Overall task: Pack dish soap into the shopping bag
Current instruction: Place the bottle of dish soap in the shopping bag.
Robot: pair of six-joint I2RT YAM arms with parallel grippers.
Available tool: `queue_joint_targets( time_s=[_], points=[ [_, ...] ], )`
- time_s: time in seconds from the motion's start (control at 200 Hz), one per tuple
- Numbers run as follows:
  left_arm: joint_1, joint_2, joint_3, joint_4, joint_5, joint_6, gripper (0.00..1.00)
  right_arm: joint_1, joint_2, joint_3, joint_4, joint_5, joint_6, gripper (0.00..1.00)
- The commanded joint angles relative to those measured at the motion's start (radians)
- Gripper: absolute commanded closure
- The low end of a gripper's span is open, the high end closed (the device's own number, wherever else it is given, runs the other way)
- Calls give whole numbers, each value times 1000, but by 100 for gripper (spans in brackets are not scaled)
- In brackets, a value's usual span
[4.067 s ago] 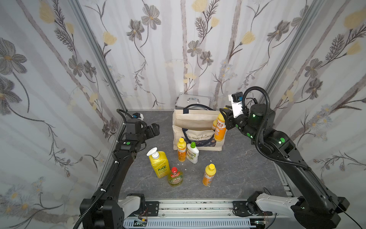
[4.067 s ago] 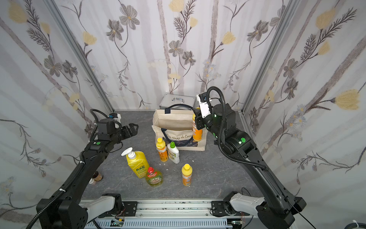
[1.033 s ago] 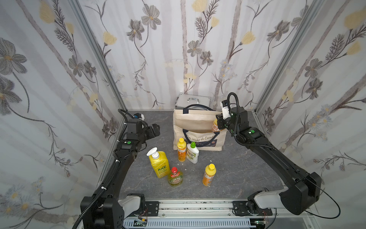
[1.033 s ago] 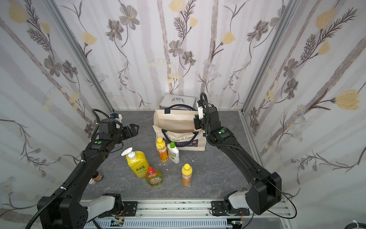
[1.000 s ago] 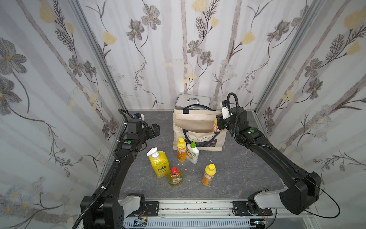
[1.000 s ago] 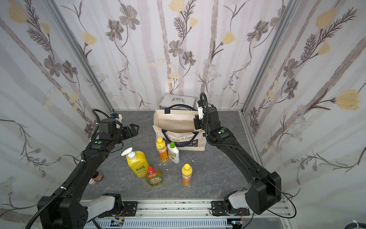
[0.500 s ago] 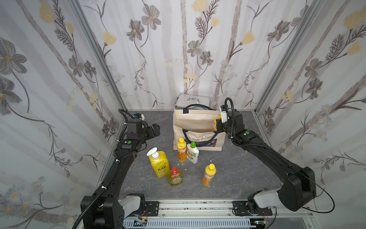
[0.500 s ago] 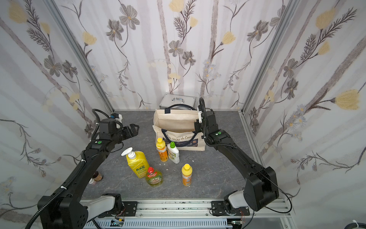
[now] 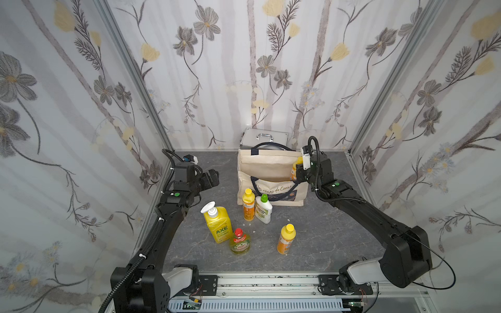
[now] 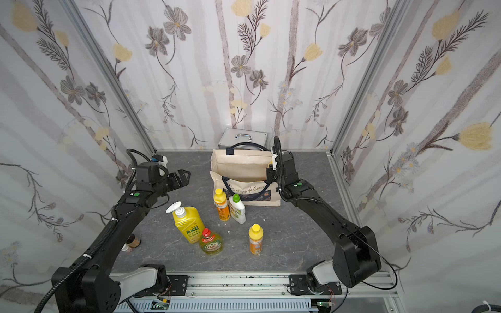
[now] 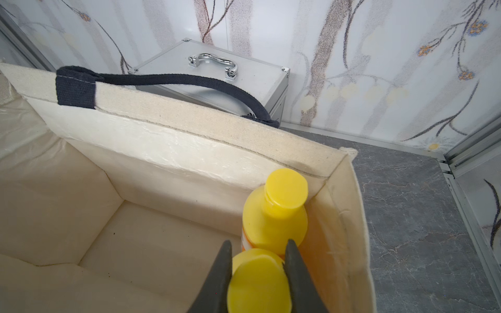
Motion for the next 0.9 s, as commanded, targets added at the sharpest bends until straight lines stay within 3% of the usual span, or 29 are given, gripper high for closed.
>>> queue_joint_targets(
  time_s=[0.0, 0.894],
  points=[
    [-1, -7, 4, 11, -8, 8, 0, 0, 7, -1, 87, 21, -1, 100],
    [-1, -4, 0, 11, -12, 11, 0, 22, 38, 33, -48, 84, -25, 100]
  ],
)
